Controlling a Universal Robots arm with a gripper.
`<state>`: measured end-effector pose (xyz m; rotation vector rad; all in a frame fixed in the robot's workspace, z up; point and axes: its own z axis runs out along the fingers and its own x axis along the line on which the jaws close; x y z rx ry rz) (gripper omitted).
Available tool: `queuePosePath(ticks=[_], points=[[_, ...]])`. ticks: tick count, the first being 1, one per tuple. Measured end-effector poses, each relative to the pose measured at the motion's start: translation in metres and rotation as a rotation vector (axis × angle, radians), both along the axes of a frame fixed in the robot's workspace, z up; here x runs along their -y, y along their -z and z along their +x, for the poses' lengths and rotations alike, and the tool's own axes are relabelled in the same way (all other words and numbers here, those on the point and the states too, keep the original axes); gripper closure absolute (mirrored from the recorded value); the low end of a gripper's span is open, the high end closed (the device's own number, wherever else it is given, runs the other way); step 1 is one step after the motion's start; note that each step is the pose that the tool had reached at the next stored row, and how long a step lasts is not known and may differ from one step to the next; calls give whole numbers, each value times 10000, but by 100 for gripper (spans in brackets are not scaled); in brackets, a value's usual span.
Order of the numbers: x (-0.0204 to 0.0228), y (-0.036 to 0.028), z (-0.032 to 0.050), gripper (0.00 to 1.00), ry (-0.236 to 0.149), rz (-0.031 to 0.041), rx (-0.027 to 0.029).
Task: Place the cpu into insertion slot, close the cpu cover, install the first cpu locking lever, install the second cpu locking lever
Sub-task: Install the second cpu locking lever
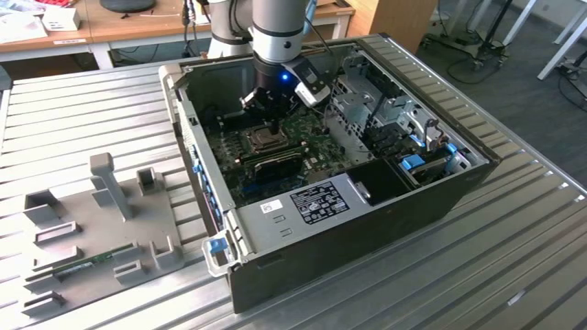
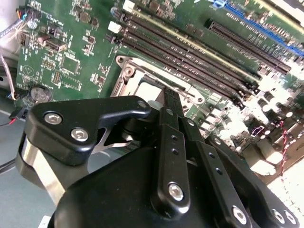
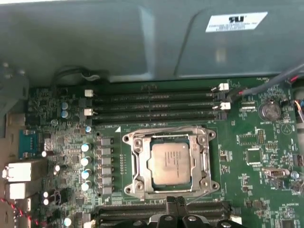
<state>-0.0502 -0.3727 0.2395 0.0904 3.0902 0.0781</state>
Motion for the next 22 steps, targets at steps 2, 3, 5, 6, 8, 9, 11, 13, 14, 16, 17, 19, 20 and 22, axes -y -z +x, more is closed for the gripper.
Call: queuePosePath(ticks=[2,3,5,6,8,9,11,13,14,16,17,19,20,22], points=[[13,0,0,89,1,-1,0],[14,0,0,89,2,-1,0],[15,0,0,89,2,-2,0],[16,0,0,89,1,-2,0],[17,0,0,89,1,-1,0],[18,0,0,89,1,-2,0],[18,0,0,89,1,-2,0],[19,0,0,89,1,-2,0],[19,0,0,89,1,-2,0],[19,0,0,89,1,-2,0],[19,0,-4,89,1,-1,1],[20,1,-23,89,0,-1,1],[19,2,-35,89,0,-1,1],[19,5,-60,89,0,-2,0]])
